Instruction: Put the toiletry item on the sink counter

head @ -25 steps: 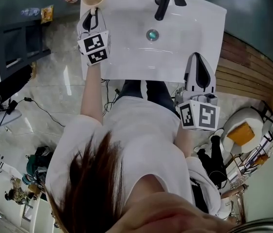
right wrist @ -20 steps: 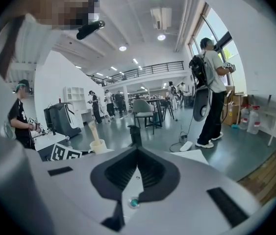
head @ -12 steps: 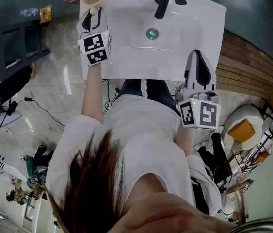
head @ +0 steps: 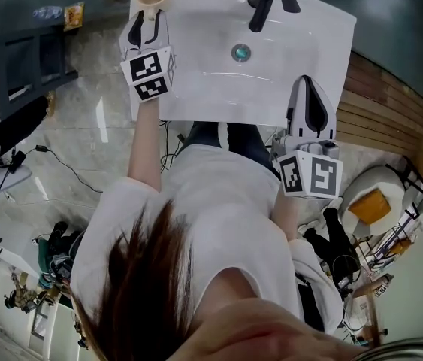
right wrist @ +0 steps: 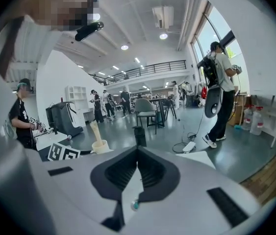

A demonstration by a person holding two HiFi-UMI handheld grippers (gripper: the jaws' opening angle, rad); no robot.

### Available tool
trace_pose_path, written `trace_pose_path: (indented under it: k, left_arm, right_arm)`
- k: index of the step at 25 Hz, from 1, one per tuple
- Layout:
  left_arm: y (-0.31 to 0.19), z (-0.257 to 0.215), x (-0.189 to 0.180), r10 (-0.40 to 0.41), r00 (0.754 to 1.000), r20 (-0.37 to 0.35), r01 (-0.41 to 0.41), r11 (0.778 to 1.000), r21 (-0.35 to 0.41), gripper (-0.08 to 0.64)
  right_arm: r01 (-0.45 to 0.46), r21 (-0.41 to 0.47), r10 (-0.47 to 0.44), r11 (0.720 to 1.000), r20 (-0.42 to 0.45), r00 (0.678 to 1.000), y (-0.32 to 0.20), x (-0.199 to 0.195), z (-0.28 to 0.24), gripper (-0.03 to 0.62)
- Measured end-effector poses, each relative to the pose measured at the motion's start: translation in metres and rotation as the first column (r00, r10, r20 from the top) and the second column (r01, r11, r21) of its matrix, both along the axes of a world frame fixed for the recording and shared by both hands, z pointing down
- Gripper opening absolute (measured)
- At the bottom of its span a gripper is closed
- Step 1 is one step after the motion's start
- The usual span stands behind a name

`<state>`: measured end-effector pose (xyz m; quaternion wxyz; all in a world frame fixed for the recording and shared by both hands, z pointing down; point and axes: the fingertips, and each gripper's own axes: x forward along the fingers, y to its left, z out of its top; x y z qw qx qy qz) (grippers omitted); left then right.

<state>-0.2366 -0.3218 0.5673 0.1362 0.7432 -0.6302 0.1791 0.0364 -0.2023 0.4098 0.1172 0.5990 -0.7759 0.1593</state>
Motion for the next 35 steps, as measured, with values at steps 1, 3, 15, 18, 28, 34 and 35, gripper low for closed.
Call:
trace_pose_path:
  k: [1, 3, 15, 18, 28, 34, 35]
  left_arm:
    - [0.0, -0.003, -0.001, -0.002, 1.0, -0.002, 0.002, 1.0, 0.004, 0.138]
    - [0.001, -0.009, -0.002, -0.003, 1.0, -0.007, 0.004, 1.0, 0.014, 0.138]
    - [0.015, -0.058, 0.004, 0.017, 0.997, -0.08, -0.01, 0.996, 0.09, 0.107]
    - [0.02, -0.072, 0.007, 0.019, 0.997, -0.08, -0.009, 0.993, 0.115, 0.073]
    - [0.033, -0.115, 0.014, 0.012, 0.995, -0.095, 0.005, 0.983, 0.181, 0.009]
    - [0.044, -0.152, 0.025, 0.023, 0.992, -0.12, 0.005, 0.973, 0.23, 0.009]
    - [0.046, -0.158, 0.027, 0.025, 0.992, -0.123, 0.005, 0.971, 0.239, 0.009]
  right_arm:
    - [0.003, 0.0, -0.003, 1.0, 0.0, 1.0, -0.001, -0.001, 0.0, 0.005]
    - [0.011, 0.0, -0.011, 1.0, 0.0, 1.0, -0.002, -0.004, 0.0, 0.005]
    - [0.039, 0.011, -0.039, 0.999, 0.004, 0.999, -0.007, -0.011, -0.004, 0.005]
    - [0.033, 0.024, -0.033, 0.999, 0.006, 0.999, -0.006, -0.008, -0.008, 0.005]
    - [0.041, 0.059, -0.04, 0.997, -0.011, 0.999, -0.006, 0.007, -0.025, 0.005]
    - [0.064, 0.05, -0.063, 0.997, -0.015, 0.998, -0.006, 0.013, -0.031, 0.005]
    - [0.067, 0.049, -0.067, 0.997, -0.014, 0.998, -0.006, 0.014, -0.033, 0.005]
